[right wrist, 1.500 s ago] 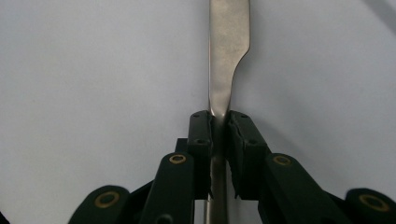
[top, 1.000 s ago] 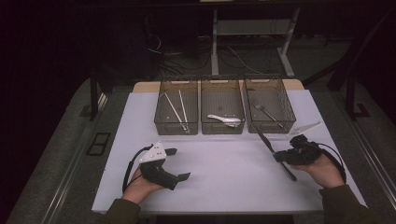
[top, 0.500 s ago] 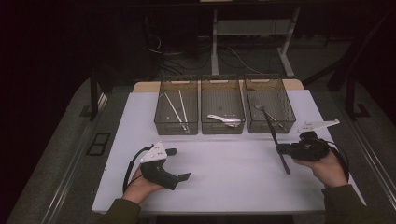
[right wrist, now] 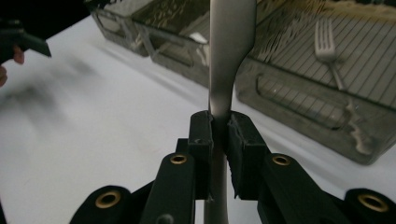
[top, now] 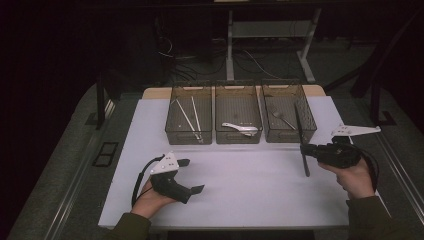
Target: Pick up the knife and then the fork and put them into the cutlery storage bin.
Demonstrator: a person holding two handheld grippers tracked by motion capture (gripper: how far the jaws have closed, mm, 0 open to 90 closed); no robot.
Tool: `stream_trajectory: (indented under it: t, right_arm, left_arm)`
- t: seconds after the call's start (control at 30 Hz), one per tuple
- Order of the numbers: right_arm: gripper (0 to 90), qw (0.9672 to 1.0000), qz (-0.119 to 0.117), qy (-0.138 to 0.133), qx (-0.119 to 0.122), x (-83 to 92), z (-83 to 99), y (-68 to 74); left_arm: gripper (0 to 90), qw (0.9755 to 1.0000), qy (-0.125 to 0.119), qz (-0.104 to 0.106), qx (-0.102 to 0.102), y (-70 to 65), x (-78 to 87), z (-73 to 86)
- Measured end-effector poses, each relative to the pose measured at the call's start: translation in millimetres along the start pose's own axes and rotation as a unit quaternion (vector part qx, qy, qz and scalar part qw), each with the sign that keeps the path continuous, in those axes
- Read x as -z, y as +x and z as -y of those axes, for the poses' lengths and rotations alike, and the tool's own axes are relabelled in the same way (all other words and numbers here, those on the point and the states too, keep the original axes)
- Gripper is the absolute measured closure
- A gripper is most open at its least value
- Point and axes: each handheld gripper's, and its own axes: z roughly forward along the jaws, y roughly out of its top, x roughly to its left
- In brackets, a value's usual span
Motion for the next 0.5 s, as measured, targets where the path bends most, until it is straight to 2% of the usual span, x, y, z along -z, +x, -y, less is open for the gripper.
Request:
stream_trajectory:
  t: [0.17, 0.5]
  right_arm:
    - [80.0, 0.9997, 0.005, -0.023, -0.008, 3.5, -4.5, -3.8]
    - [80.0, 0.9987, 0.017, -0.046, -0.013, 5.4, -13.6, -7.9]
  left_arm:
    - [0.0, 1.0000, 0.000, 0.000, -0.001, 0.3, -0.1, 0.1]
    - [0.0, 1.0000, 0.000, 0.001, 0.001, 0.3, -0.7, 0.4]
